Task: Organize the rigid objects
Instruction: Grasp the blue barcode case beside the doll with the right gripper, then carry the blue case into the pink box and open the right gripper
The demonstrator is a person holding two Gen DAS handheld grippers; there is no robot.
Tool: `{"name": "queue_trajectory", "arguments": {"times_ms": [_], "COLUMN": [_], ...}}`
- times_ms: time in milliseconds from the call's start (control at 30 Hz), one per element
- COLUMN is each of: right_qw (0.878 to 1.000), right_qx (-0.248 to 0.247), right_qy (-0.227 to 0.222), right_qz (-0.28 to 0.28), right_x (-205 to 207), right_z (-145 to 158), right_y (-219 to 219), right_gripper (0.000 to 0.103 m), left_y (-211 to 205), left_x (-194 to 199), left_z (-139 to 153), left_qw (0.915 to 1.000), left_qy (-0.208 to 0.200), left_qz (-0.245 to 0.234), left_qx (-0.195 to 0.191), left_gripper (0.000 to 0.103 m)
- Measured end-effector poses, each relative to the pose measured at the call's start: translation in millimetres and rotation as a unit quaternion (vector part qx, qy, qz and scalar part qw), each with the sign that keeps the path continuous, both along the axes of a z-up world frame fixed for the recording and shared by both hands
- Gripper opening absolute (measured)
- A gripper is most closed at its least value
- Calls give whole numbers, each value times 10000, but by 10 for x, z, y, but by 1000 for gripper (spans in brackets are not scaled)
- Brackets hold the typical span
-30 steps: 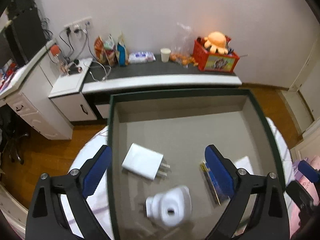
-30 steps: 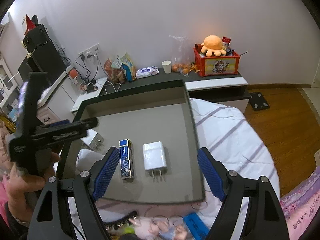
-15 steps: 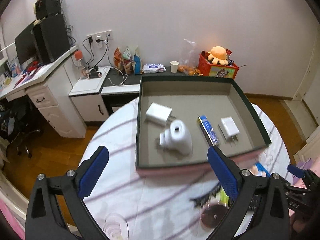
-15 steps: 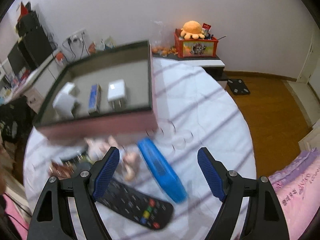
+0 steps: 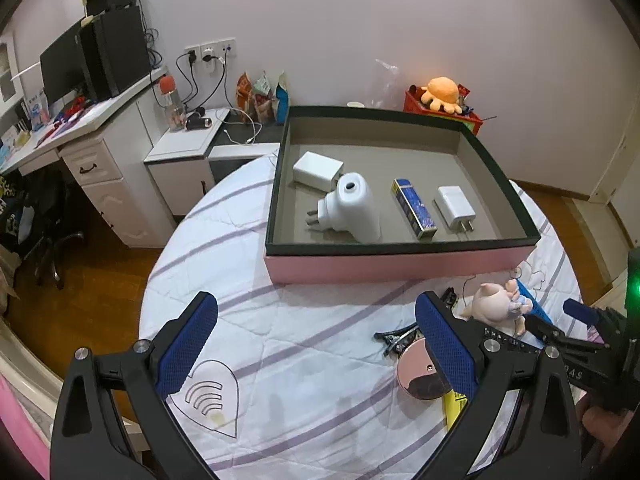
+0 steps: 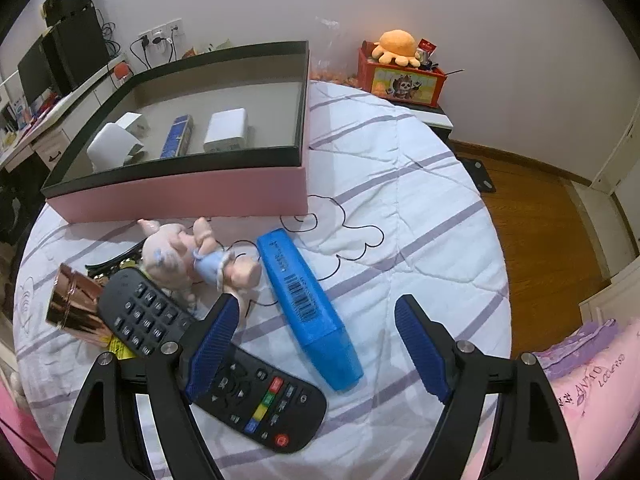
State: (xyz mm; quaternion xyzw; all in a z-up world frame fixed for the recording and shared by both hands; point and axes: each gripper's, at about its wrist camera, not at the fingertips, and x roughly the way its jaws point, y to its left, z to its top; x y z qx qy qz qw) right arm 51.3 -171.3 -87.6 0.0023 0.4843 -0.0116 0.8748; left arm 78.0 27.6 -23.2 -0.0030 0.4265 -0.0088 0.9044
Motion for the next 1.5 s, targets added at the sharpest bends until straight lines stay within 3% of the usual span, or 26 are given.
{"name": "queue_trajectory", "arguments": {"times_ms": [367,633,700,733,767,1100,1333,1500], "right_qw": [9991,9988,9989,9989,9990,9991,9986,9959], "right_qx": [390,15,32,32,16,224,247,279], "right_qy": [142,422,395,379,376,269,-120,-364], "right_qz": [64,267,263,258,257,232,445,774], "right_x": [114,197,214,224,232,137,96,390], "right_z": [-42,-235,-222,-207,-195,-49,381,643], "right_y": [-150,-69,-61,-62,-57,-86,43,288], "right_gripper": [67,61,48,34,27,27,27,27], "left_y": [-47,-99,-102,-103,-107,-80,-67,-8], "left_x": [141,223,235,242,246,283,365,543], "left_z": [-130,-199,-208,-210,-212,-192,-65,117], "left_qw": [9999,9997,9996,9996,9996,9996,9999,9999], "left_qy": [159,238,254,258,263,252,109,-103], "left_qz": [-22,-76,-83,-89,-95,-101,-106,-33], "left_qx": [-26,5,2,0,3,-3,15,86], "left_gripper": [100,100,100,100,100,100,100,100]}}
